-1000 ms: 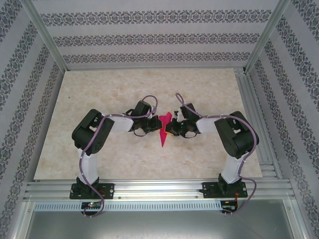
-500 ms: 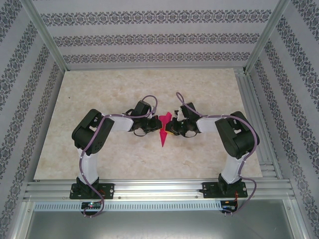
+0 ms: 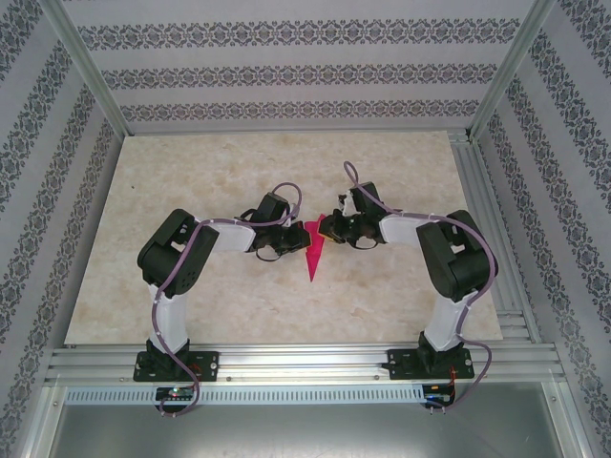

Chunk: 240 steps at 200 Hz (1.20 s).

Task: Fold a paper plane with a square sheet of paper (fold left side to right side)
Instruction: Fold the wing for the fifth time at the center of the table.

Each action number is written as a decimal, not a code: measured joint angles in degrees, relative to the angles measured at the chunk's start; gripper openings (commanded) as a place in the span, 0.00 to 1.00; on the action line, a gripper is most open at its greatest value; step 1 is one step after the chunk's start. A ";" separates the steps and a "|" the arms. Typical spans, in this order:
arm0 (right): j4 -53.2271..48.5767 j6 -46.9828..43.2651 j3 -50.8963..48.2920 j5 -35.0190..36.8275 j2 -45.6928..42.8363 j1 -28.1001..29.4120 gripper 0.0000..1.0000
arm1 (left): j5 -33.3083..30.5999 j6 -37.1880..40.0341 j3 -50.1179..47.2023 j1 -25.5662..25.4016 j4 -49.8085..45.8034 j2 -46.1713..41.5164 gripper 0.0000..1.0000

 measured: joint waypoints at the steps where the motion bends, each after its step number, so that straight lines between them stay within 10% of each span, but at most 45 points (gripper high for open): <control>1: 0.00 0.00 0.04 0.00 0.02 0.00 0.14 | 0.00 0.00 0.00 0.00 -0.02 -0.02 0.00; 187: -8.04 -4.55 5.09 4.04 5.05 0.00 0.15 | 0.00 0.02 0.00 0.00 -0.02 -0.02 0.00; 240: -8.52 -4.55 5.16 4.46 5.07 0.28 0.15 | -1.84 1.88 -2.54 2.01 -2.69 -4.04 0.21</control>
